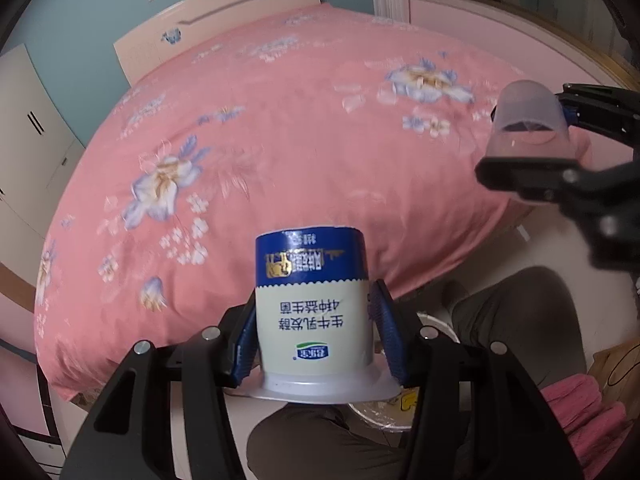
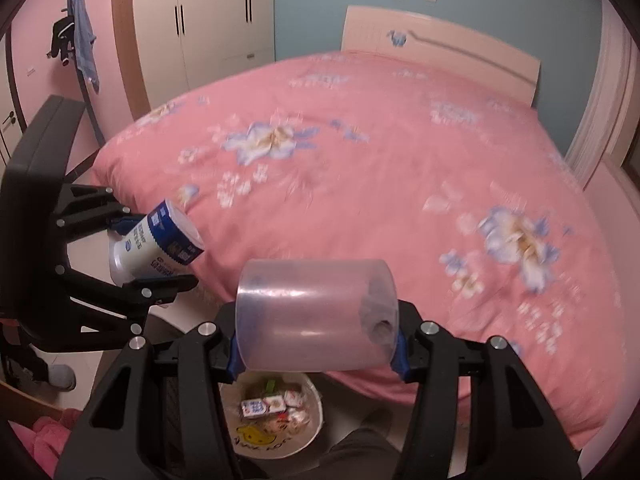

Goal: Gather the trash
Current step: 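Carry yogurt cup in left tool while right tool carries clear cup over bin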

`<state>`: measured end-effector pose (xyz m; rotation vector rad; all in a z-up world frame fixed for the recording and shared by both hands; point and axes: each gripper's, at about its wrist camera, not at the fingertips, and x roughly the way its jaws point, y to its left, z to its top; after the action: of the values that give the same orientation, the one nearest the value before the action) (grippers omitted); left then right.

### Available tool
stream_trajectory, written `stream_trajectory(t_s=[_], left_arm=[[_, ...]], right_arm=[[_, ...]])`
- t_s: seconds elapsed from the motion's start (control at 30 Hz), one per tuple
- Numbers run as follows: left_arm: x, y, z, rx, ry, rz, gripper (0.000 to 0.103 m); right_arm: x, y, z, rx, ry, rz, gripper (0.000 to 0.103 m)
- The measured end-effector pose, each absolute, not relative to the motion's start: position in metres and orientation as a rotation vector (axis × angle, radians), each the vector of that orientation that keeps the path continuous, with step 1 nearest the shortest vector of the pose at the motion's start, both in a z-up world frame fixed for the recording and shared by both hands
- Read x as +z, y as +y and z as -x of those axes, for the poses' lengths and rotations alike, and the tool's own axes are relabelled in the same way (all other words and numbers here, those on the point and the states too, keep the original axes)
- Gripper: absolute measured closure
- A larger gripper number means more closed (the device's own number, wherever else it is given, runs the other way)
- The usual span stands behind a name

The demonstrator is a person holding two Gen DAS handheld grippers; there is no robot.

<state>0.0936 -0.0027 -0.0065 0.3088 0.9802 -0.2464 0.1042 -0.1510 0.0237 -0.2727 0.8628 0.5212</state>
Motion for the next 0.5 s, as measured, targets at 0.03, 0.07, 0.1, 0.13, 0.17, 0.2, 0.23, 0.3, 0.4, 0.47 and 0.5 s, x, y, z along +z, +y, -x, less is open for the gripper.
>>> stream_trajectory(t_s=[0.03, 0.07, 0.1, 0.13, 0.17, 0.2, 0.23, 0.3, 0.4, 0.47, 0.5], left_arm=[[-0.015, -0.003, -0.093, -0.248, 0.995, -0.307, 0.049], [-0.022, -0.003, -0.094, -0.251, 1.008, -0.306, 0.049], [-0.031, -0.003, -0.094, -0.255, 1.027, -0.305, 0.049], [-0.041, -0.004, -0.094, -0.257, 1.046, -0.303, 0.049], [-0.052, -0.003, -0.094, -0.255, 1.067, -0.298, 0.049], [-0.059, -0.003, -0.093, -0.256, 1.083, -0.296, 0.049], [-0.07, -0.004, -0.093, -0.259, 1.104, -0.295, 0.049], [-0.087, -0.005, -0.091, -0.261, 1.133, -0.296, 0.049], [-0.11, -0.007, -0.09, -0.266, 1.172, -0.289, 0.049], [-0.124, -0.007, -0.09, -0.275, 1.202, -0.285, 0.049], [-0.131, -0.007, -0.09, -0.274, 1.214, -0.287, 0.049]], right_arm=[[0.016, -0.15, -0.105, 0.524, 0.878, 0.271, 0.048], [0.004, -0.148, -0.106, 0.527, 0.902, 0.27, 0.048], [-0.003, -0.148, -0.106, 0.529, 0.915, 0.269, 0.048], [-0.01, -0.147, -0.106, 0.53, 0.931, 0.267, 0.048], [-0.022, -0.146, -0.106, 0.534, 0.955, 0.261, 0.048], [-0.028, -0.146, -0.106, 0.536, 0.969, 0.257, 0.048], [-0.037, -0.145, -0.106, 0.538, 0.985, 0.256, 0.048], [-0.051, -0.143, -0.104, 0.541, 1.003, 0.27, 0.048], [-0.073, -0.139, -0.1, 0.551, 1.04, 0.286, 0.048], [-0.089, -0.138, -0.099, 0.56, 1.074, 0.284, 0.048], [-0.096, -0.138, -0.099, 0.563, 1.088, 0.282, 0.048]])
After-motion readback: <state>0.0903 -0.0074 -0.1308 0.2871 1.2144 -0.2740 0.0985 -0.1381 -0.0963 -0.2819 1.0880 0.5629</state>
